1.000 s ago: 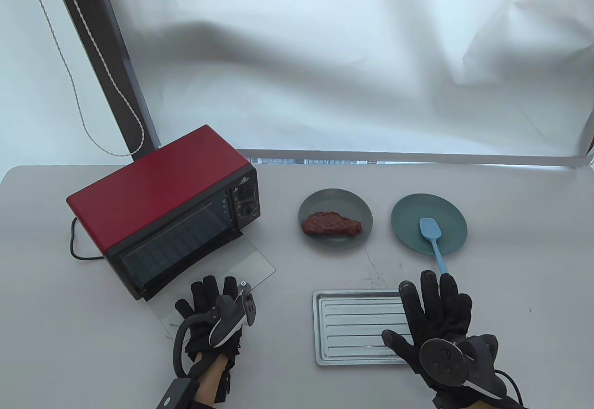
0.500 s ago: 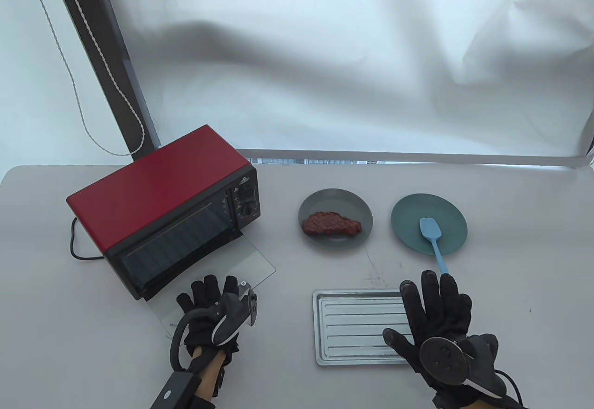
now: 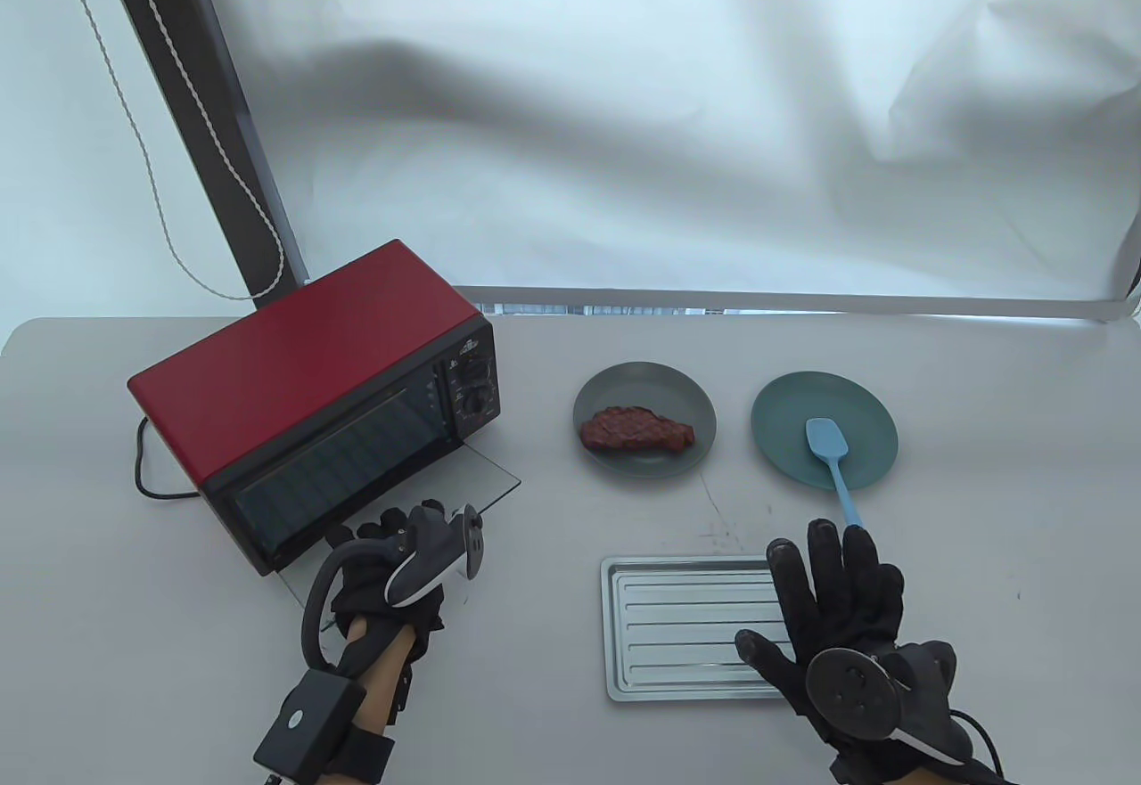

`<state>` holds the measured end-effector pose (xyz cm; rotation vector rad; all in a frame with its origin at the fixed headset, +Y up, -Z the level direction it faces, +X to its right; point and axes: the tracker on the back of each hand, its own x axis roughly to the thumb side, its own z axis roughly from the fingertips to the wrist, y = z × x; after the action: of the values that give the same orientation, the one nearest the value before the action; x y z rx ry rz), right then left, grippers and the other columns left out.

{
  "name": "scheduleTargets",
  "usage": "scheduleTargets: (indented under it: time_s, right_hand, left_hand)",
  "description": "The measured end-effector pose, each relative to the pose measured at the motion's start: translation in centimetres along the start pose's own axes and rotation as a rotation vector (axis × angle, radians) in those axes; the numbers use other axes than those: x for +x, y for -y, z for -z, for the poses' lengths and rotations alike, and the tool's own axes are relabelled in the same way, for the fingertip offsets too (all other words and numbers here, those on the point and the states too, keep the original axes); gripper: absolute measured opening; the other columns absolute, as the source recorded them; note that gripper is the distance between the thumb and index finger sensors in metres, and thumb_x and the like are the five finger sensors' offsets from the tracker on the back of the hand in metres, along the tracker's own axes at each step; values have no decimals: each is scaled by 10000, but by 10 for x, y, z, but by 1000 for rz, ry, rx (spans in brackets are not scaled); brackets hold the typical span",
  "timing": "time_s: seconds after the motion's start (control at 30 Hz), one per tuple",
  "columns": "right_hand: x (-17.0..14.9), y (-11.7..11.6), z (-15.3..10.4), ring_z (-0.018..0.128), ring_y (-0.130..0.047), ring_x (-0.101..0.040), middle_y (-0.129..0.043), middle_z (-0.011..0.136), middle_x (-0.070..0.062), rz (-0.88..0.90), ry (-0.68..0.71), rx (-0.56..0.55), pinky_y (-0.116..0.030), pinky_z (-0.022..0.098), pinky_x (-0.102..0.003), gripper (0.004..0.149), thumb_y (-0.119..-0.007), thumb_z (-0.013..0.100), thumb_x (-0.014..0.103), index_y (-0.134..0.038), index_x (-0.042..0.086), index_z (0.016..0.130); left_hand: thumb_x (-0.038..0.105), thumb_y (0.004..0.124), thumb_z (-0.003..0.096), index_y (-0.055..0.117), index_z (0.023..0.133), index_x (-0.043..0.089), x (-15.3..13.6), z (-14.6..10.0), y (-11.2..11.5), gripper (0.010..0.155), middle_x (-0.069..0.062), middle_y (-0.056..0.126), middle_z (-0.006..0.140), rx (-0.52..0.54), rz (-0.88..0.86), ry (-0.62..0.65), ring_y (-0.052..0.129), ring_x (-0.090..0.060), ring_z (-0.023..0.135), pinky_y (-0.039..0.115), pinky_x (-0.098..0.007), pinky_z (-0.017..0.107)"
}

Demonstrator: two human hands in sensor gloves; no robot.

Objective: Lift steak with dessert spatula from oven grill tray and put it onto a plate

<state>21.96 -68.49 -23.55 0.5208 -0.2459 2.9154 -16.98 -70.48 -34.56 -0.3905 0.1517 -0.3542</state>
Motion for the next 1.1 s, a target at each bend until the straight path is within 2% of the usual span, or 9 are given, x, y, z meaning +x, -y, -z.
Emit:
scheduleTargets:
  time_s: [0.23,0.5,0.57,0.63,0.73,0.87,0.93,1.1]
  right_hand:
    - [0,-4,1,1015,-39,-694,68,1170,-374,3,-5,21,-196,650,-829,876,-598,658,594,-27,155,1154]
    - [-1,-5,2,1018,-37,-689,68,1171,-369,18,-17,40,-196,653,-826,863,-589,661,587,-25,157,1153]
    - [-1,-5,2,1019,-37,-687,68,1171,-367,20,-20,41,-196,653,-825,860,-587,662,587,-25,159,1153]
    - [-1,-5,2,1019,-38,-687,69,1172,-367,24,-22,43,-195,655,-824,859,-587,662,586,-26,159,1153]
    - [-1,-5,3,1021,-37,-684,68,1173,-365,26,-24,47,-195,656,-823,855,-584,663,586,-27,160,1153]
    - [-2,-5,4,1021,-37,-683,70,1173,-364,32,-25,53,-194,657,-822,853,-582,664,585,-26,163,1153]
    - [-2,-6,4,1023,-37,-682,68,1174,-363,33,-26,54,-195,657,-822,853,-582,663,585,-26,161,1153]
    - [-3,-5,4,1023,-37,-681,68,1174,-363,33,-32,55,-195,657,-822,853,-581,664,584,-26,161,1153]
  left_hand:
    - [397,528,628,289,1143,378,-14,-1,-12,568,-63,497,1255,70,-53,-30,603,-328,1148,413,-663,816]
    - [386,503,634,324,1144,413,-30,1,-22,541,-84,324,1299,231,-74,-117,426,-373,1207,414,-662,823]
    - [389,502,636,327,1142,426,-33,2,-23,537,-64,308,1287,288,-47,-152,390,-358,1205,388,-659,831]
    - [397,502,638,336,1141,435,-34,4,-23,531,-27,292,1273,350,-5,-187,414,-271,1193,371,-648,838]
    - [407,502,641,347,1135,446,-36,6,-23,519,29,290,1258,386,5,-206,416,-203,1187,349,-633,850]
    - [409,518,641,397,1124,432,-35,7,-20,498,42,252,1255,482,58,-243,357,-205,1199,334,-624,856]
    - [409,504,646,372,1127,431,-35,10,-21,499,45,204,1256,479,83,-270,305,-210,1206,316,-626,858]
    - [407,475,661,210,1106,481,-43,21,-25,523,58,151,1251,452,13,-343,249,-210,1211,282,-628,860]
